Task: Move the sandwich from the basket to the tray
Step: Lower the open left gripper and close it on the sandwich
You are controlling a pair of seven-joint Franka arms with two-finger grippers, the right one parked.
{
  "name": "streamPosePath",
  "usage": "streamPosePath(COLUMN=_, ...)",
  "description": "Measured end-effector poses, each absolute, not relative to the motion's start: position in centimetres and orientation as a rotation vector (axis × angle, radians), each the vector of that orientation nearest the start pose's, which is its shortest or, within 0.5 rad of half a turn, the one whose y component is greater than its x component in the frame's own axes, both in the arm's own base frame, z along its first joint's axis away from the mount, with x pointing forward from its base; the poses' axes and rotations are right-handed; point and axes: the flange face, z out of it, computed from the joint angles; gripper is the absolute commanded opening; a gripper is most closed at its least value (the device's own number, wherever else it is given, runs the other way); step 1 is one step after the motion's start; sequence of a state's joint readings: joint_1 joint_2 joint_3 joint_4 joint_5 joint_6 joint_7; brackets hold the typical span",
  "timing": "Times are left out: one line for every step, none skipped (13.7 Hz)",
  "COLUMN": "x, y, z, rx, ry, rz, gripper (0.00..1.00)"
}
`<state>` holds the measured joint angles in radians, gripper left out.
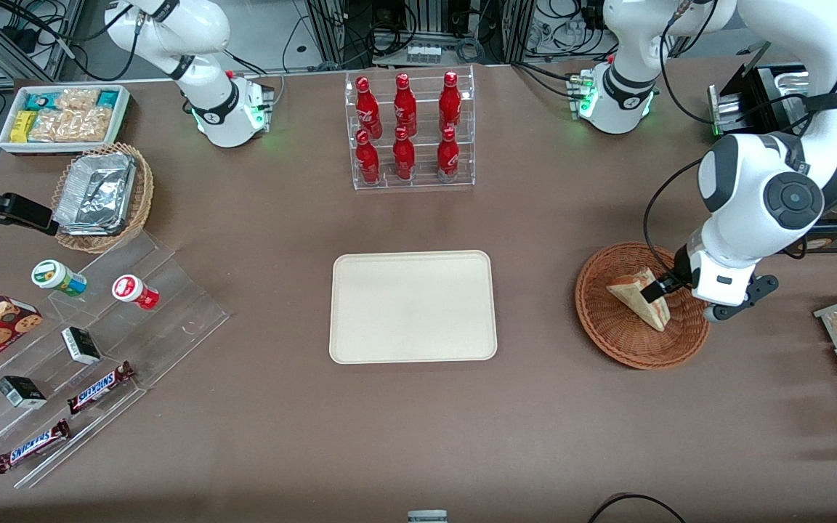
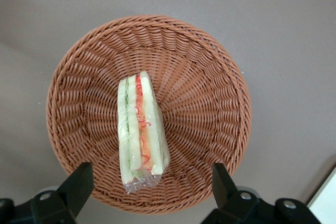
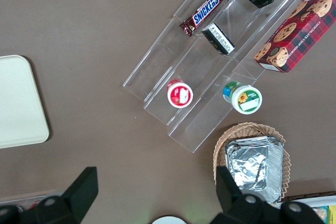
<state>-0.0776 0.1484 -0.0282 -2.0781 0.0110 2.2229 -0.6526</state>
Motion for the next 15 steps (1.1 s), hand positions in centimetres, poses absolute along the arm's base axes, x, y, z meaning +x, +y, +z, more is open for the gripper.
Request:
streamPosePath(x=56.6, y=-5.9, z=35.2, rx=-3.016, ry=-0.871, rz=-0.010, gripper=1.00)
streamPosePath(x=56.3, y=-5.9, z=34.5, rx=-3.011, ry=-0.904, rz=-0.025, gripper=1.00)
streamPosePath(x=56.0, y=-5.9, z=33.7, rx=-3.004, ry=-0.937, rz=-0.036, gripper=1.00)
streamPosePath(x=55.6, y=-5.8, z=32.8, rx=-2.996, ry=-0.972, rz=-0.044, gripper=1.00)
streamPosePath(x=55.4, y=-5.9, z=31.9, rx=-2.988, ry=-1.002, rz=-0.046, gripper=1.00)
streamPosePath(x=55.2, y=-6.0, z=31.1, rx=-2.981, ry=-1.020, rz=-0.042, gripper=1.00)
streamPosePath(x=55.1, y=-6.3, z=30.4, rx=-2.975, ry=-1.034, rz=-0.035, gripper=1.00)
streamPosePath(x=55.0, y=-6.6, z=29.9, rx=-2.969, ry=-1.045, rz=-0.026, gripper=1.00)
streamPosePath(x=54.9, y=-6.8, z=29.5, rx=-2.965, ry=-1.049, rz=-0.016, gripper=1.00)
streamPosePath(x=54.9, y=-7.0, z=29.2, rx=-2.961, ry=-1.051, rz=-0.008, gripper=1.00)
streamPosePath(x=54.8, y=-7.0, z=28.9, rx=-2.959, ry=-1.052, rz=-0.002, gripper=1.00)
streamPosePath(x=54.7, y=-6.9, z=28.7, rx=-2.957, ry=-1.052, rz=0.004, gripper=1.00)
streamPosePath(x=54.6, y=-6.9, z=28.5, rx=-2.955, ry=-1.052, rz=0.011, gripper=1.00)
streamPosePath(x=54.5, y=-6.9, z=28.3, rx=-2.953, ry=-1.052, rz=0.018, gripper=1.00)
streamPosePath(x=54.4, y=-6.9, z=28.1, rx=-2.951, ry=-1.051, rz=0.023, gripper=1.00)
